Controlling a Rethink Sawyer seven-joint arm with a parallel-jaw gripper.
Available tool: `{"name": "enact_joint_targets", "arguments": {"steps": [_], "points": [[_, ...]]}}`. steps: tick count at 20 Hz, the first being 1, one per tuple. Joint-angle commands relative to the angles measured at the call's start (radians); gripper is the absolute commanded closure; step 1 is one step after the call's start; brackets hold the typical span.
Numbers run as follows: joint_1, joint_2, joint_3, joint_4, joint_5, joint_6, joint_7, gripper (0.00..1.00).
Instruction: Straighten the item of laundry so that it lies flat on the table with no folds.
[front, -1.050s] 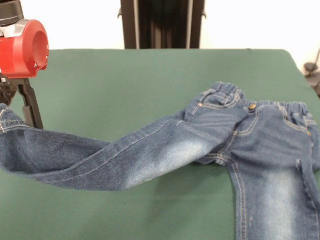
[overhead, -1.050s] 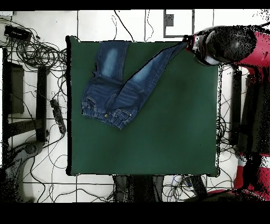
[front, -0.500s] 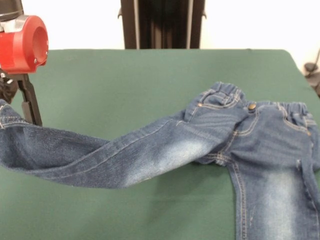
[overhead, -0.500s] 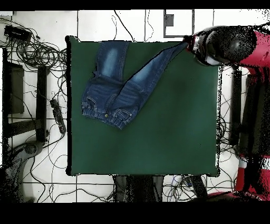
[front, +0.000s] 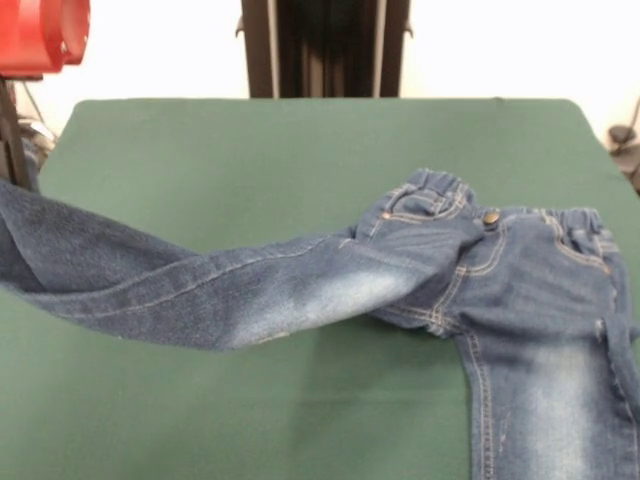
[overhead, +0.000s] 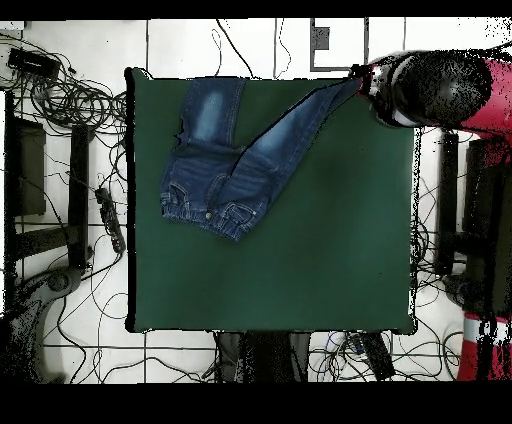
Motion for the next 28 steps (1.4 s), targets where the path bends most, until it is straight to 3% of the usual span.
{"name": "enact_joint_targets", "arguments": {"steps": [1, 10, 11, 28], "points": [[0.033, -0.049, -0.02, 0.145, 0.016, -0.094, 0.012, 1.0], [0.034, -0.045, -0.031, 0.163, 0.034, -0.1, 0.016, 1.0], [0.033, -0.047, -0.033, 0.17, 0.039, -0.106, 0.021, 0.0], [0.032, -0.065, -0.052, 0.213, 0.058, -0.138, 0.059, 0.0]]}}
